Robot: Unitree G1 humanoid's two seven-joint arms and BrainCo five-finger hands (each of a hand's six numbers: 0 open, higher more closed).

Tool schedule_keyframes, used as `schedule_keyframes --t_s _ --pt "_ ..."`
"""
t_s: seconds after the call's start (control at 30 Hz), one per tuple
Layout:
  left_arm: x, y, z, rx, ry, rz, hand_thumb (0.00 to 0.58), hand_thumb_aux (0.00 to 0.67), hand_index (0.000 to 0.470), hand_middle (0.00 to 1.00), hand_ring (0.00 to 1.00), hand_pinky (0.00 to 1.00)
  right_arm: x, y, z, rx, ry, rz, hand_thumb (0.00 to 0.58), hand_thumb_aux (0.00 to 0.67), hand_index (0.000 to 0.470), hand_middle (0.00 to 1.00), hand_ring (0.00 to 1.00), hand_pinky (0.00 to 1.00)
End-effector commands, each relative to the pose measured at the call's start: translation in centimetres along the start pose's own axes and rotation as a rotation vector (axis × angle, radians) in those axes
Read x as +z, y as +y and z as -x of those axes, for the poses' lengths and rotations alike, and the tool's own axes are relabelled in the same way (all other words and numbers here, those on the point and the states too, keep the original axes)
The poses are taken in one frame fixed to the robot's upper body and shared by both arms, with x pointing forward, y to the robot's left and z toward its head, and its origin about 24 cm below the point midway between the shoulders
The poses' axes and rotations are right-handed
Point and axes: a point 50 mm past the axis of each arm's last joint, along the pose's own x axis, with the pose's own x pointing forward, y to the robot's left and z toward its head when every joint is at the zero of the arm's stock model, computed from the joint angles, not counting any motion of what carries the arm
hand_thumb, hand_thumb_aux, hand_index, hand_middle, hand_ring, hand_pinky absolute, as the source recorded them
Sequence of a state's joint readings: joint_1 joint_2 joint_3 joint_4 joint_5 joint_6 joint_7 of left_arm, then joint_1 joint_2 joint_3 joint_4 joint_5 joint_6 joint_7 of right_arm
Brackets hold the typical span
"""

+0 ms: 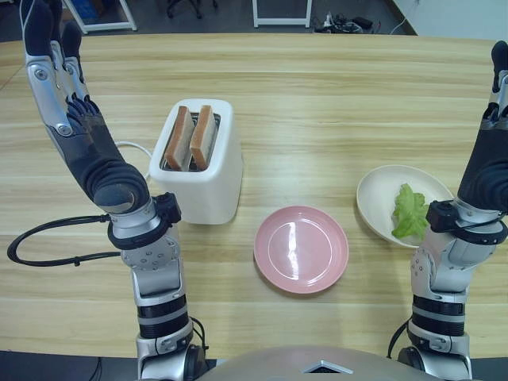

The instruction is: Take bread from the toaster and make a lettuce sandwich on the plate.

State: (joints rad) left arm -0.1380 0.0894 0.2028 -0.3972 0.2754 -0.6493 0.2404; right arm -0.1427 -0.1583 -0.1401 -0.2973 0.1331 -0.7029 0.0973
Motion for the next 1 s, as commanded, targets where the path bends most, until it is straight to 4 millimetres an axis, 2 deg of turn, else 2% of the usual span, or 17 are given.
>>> schedule_keyframes --t_s 0.03,0.33,0.4,0.5,0.6,0.7,0.8,1.0 --pt "0.1 -0.1 -0.2 -0.001 -0.003 -0.004 0.0 0.0 0.0 0.0 0.0 0.0 0.1 0.1 0.1 0.031 -0.018 0.028 0.0 0.0 0.0 0.0 0.0 0.0" --pt "-0.1 -0.3 0.0 -0.042 -0.002 -0.055 0.0 0.0 0.0 0.0 0.0 0.0 0.0 0.4 0.3 0.058 -0.044 0.046 0.0 0.0 0.0 0.0 0.0 0.0" --pt "-1.6 0.5 -0.2 -0.103 0.054 -0.242 0.0 0.0 0.0 0.0 0.0 0.0 0.0 0.3 0.4 0.058 -0.047 0.051 0.0 0.0 0.0 0.0 0.0 0.0" --pt "-4.9 2.7 -0.3 -0.253 0.154 -0.595 0.0 0.0 0.0 0.0 0.0 0.0 0.0 0.1 0.6 0.051 -0.044 0.063 0.0 0.0 0.0 0.0 0.0 0.0" --pt "-7.8 4.6 1.0 -0.476 0.28 -0.851 0.0 0.0 0.0 0.0 0.0 0.0 0.0 0.3 0.9 0.044 -0.042 0.073 0.0 0.0 0.0 0.0 0.0 0.0" --pt "-8.7 4.9 2.7 -0.613 0.402 -0.802 0.0 0.0 0.0 0.0 0.0 0.0 -0.1 0.4 1.1 0.045 -0.042 0.084 0.0 0.0 0.0 0.0 0.0 0.0" --pt "-9.4 5.3 4.3 -0.735 0.494 -0.825 0.0 0.0 0.0 0.0 0.0 0.0 -0.1 0.4 1.2 0.041 -0.045 0.094 0.0 0.0 0.0 0.0 0.0 0.0" --pt "-9.9 5.0 6.3 -0.857 0.62 -0.803 0.0 0.0 0.0 0.0 0.0 0.0 -0.2 0.3 1.5 0.034 -0.044 0.106 0.0 0.0 0.0 0.0 0.0 0.0"
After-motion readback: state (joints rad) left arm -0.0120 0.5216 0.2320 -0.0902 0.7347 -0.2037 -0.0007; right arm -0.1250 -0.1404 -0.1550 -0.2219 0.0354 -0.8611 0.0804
